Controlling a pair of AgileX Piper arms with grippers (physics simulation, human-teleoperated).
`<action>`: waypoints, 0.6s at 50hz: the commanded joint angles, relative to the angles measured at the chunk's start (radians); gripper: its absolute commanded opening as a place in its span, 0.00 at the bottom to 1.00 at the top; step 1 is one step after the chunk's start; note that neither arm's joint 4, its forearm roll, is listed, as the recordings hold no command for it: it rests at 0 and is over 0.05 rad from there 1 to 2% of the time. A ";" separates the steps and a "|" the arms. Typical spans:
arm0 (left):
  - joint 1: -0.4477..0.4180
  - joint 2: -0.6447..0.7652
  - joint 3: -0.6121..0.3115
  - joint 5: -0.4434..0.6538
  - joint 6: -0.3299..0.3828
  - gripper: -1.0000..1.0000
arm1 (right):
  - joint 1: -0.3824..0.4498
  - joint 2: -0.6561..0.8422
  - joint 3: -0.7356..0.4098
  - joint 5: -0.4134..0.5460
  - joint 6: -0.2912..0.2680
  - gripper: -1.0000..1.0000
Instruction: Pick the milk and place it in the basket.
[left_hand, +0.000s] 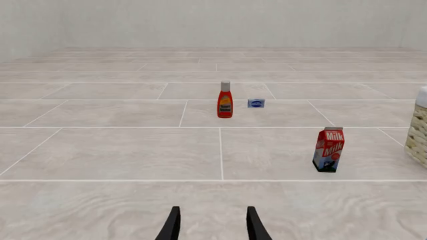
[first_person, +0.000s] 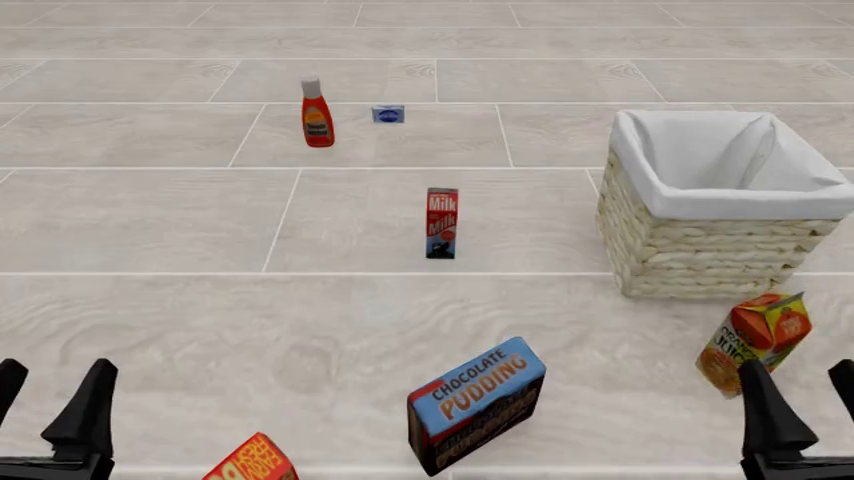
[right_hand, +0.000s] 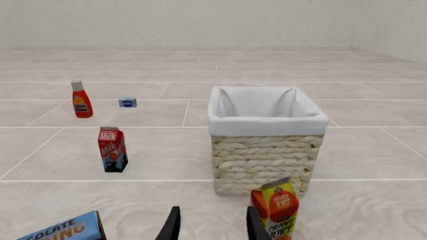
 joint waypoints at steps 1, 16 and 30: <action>0.000 0.005 -0.003 -0.001 0.000 1.00 | 0.091 0.093 0.001 -0.089 0.035 1.00; 0.000 0.005 -0.003 -0.001 0.000 1.00 | 0.233 0.986 0.001 -0.901 0.004 1.00; 0.000 0.005 -0.003 -0.001 0.000 1.00 | 0.285 0.828 -0.499 -0.374 -0.030 1.00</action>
